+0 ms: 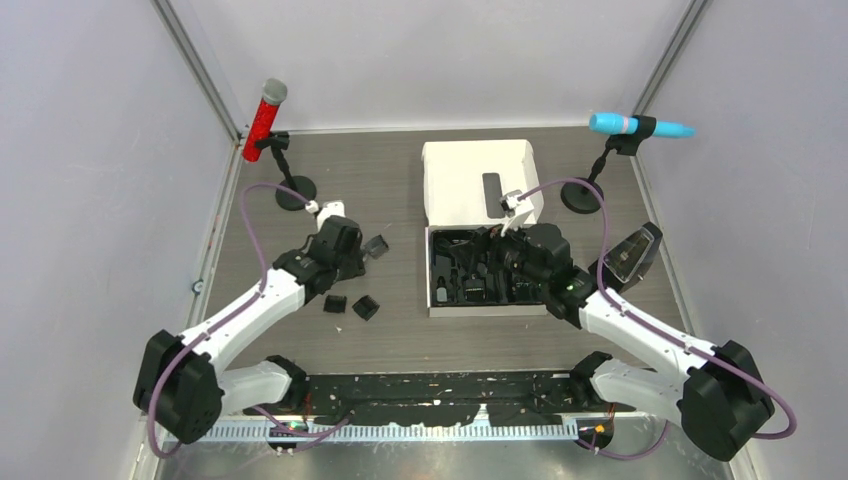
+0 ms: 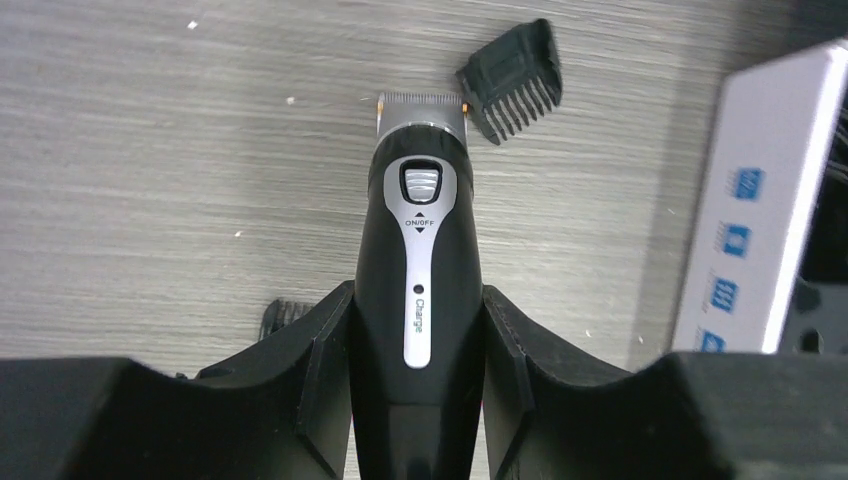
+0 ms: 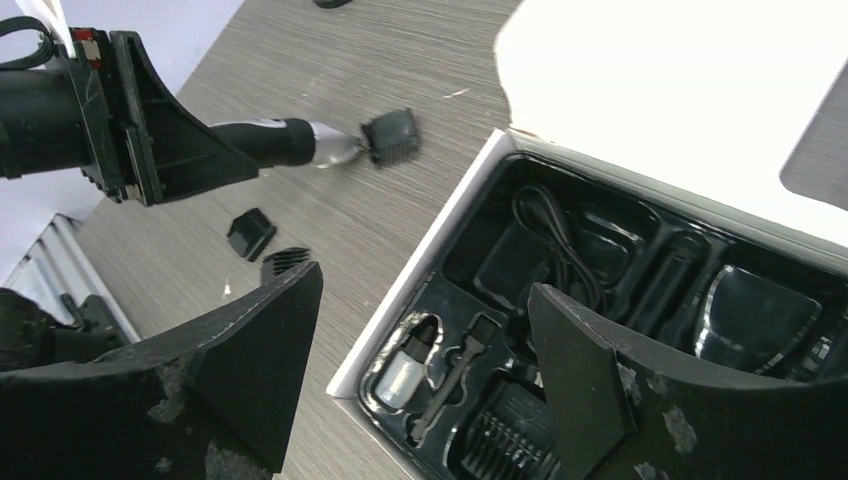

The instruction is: Sort the hair-cutting tools

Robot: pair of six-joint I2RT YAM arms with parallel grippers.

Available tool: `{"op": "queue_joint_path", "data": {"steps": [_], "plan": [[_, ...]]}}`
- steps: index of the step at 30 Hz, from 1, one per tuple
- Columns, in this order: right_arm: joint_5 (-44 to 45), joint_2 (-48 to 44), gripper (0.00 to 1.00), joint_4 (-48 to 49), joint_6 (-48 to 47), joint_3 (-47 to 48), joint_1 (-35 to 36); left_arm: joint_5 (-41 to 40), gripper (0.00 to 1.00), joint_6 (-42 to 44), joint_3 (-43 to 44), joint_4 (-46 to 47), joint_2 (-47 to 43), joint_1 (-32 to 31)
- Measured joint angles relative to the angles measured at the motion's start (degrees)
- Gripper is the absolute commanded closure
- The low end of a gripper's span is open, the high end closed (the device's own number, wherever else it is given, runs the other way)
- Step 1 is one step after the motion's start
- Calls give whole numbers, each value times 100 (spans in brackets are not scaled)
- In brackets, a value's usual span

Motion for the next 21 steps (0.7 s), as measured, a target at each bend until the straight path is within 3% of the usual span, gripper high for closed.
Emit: {"op": "queue_joint_path", "data": {"steps": [5, 11, 21], "plan": [[-37, 122, 14, 15, 129, 214, 247, -240, 94, 254, 0, 85, -352, -610], [-35, 293, 14, 39, 210, 295, 468, -339, 100, 317, 0, -37, -260, -614], [-33, 516, 14, 48, 254, 446, 702, -85, 100, 387, -96, -81, -520, -614]]}}
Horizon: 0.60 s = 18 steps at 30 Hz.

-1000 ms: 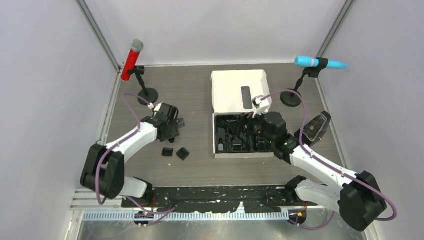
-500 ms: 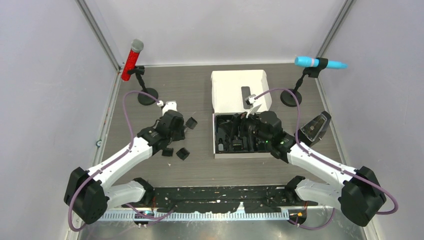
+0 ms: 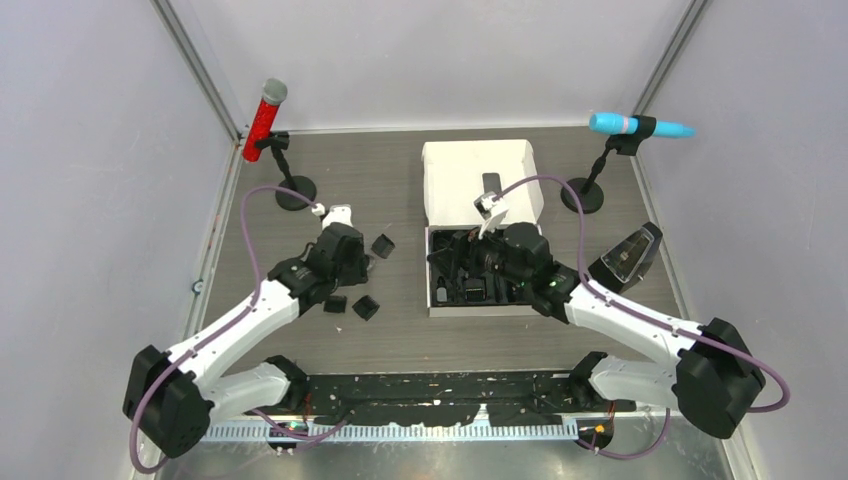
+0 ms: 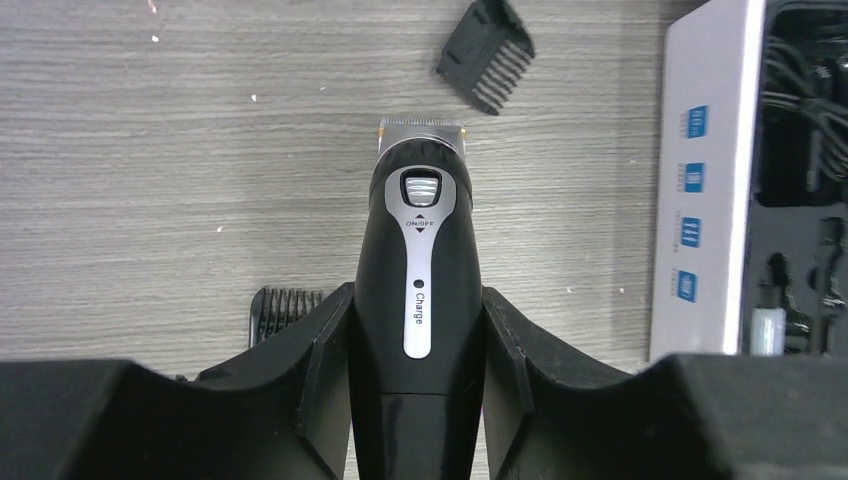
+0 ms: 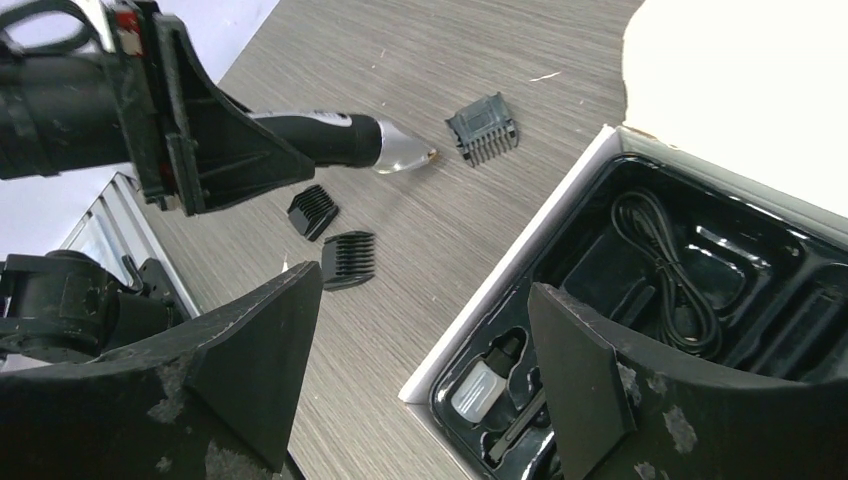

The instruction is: Sort the hair-cutting tools

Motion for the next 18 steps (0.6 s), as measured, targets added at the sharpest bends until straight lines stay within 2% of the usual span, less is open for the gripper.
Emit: {"op": "queue_joint_path", "data": {"steps": [10, 13, 18], "plan": [[155, 199, 14, 4, 0, 83, 197, 428, 100, 369, -136, 302, -1106, -7], [660, 98, 12, -236, -2, 107, 199, 579, 100, 420, -142, 372, -1200, -79], [1869, -59, 11, -1161, -44, 391, -4, 693, 100, 413, -142, 415, -1189, -378]]}}
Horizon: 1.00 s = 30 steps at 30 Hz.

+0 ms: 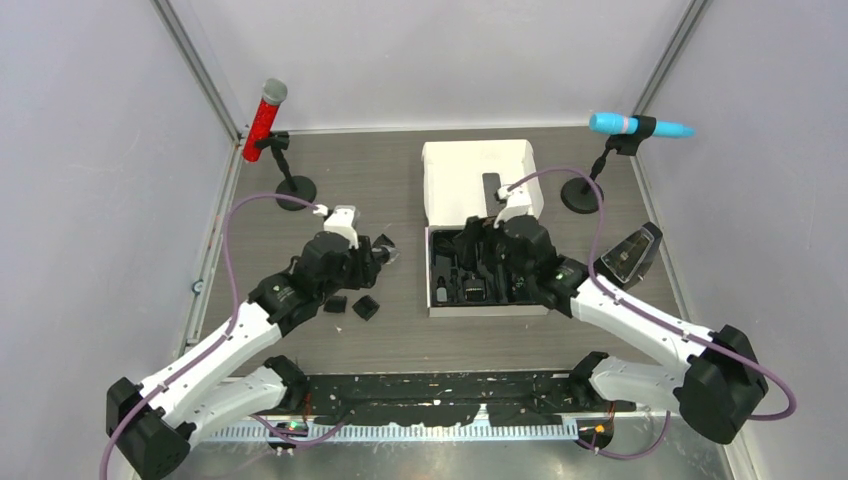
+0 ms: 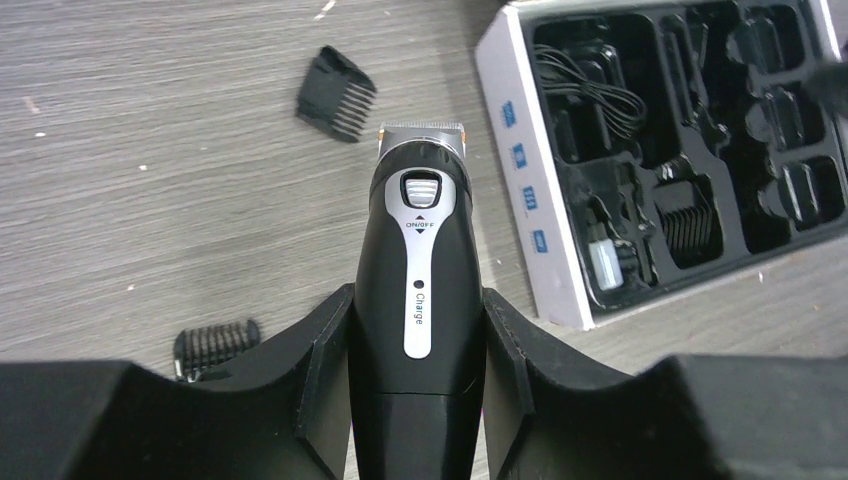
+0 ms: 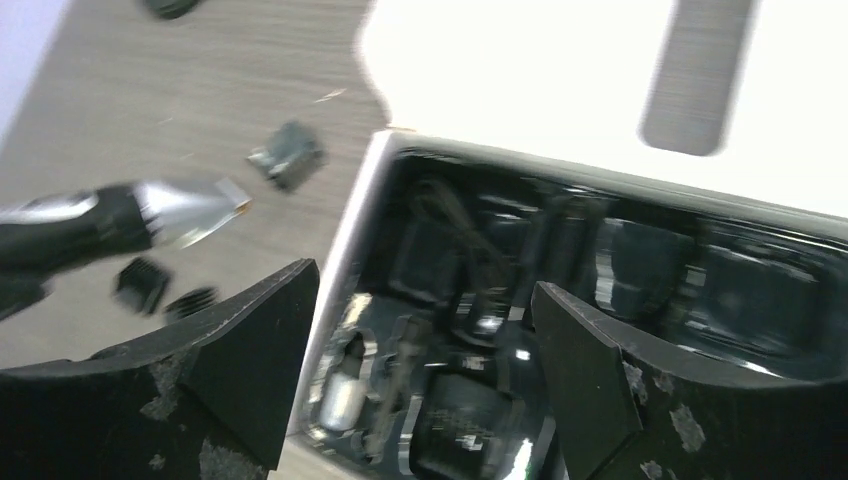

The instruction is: Sort the hair-cutting tools

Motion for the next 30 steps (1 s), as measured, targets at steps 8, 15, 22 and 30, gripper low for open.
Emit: {"op": "queue_joint_path", "data": {"steps": [8, 15, 22, 30], "plan": [[507, -247, 10, -1189, 162, 90, -1447, 44, 100, -24, 55, 173, 302, -533], [426, -328, 10, -1576, 317, -177, -2358, 24, 100, -153, 199, 422, 527, -957], [-9, 85, 11, -1620, 356, -391, -2514, 9, 100, -219, 442, 704, 883, -1325], [-1043, 221, 14, -1172, 605, -885, -2518, -111, 100, -302, 629, 940, 1080, -1412]]}}
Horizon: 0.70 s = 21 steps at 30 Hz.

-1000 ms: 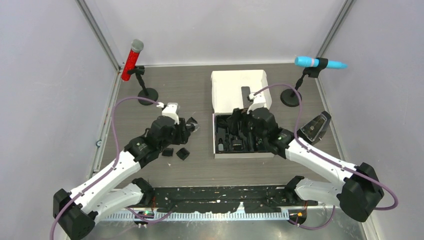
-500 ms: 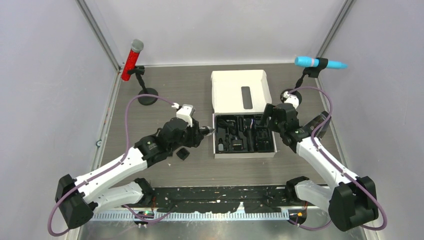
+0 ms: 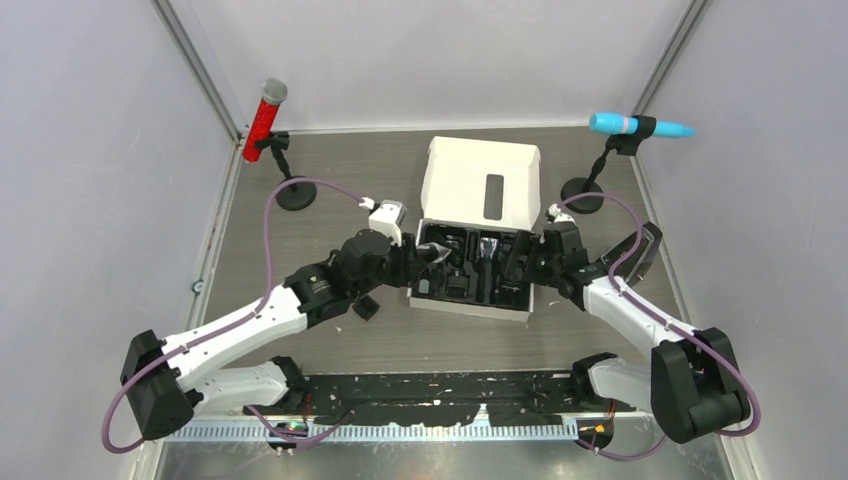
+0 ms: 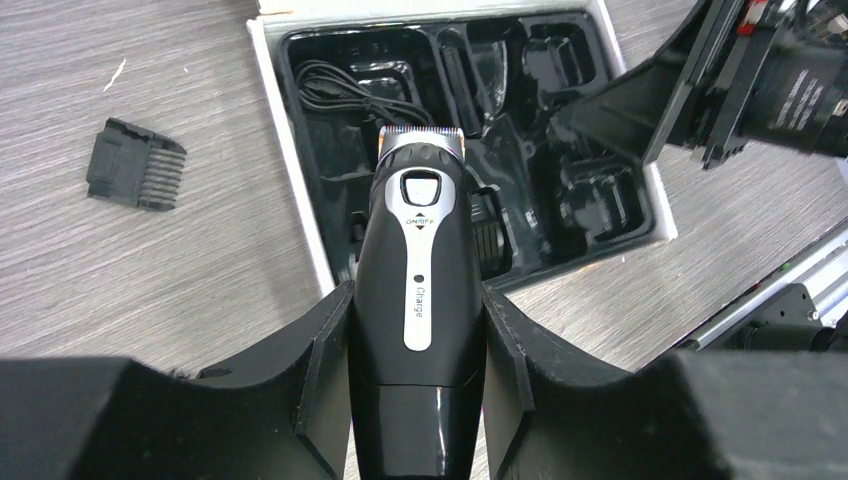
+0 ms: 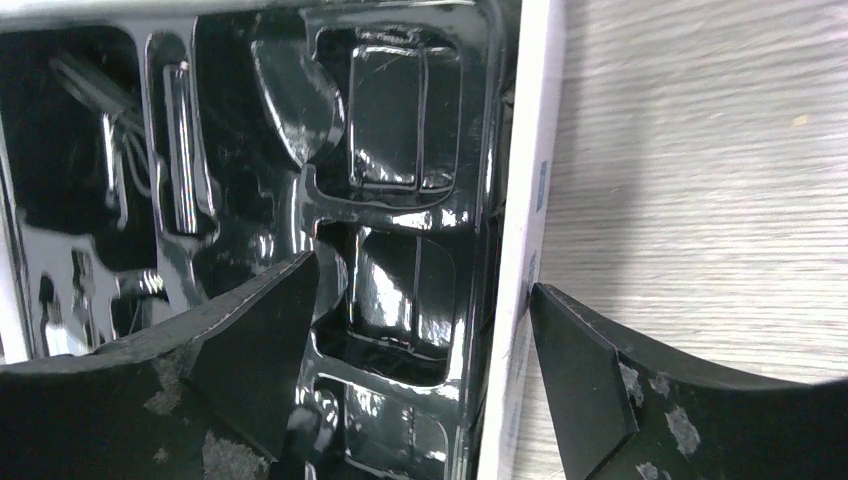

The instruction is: Sort the hair-cutting tools

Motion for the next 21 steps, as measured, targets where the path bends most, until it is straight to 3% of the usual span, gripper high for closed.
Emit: {"op": "queue_joint_path", "data": {"steps": [9, 21], "plan": [[-590, -153, 14, 170, 278, -179, 223, -98, 100, -24, 133, 382, 455, -140], [-177, -785, 14, 177, 299, -256, 232, -431, 100, 122, 826, 1049, 1790, -407]]}}
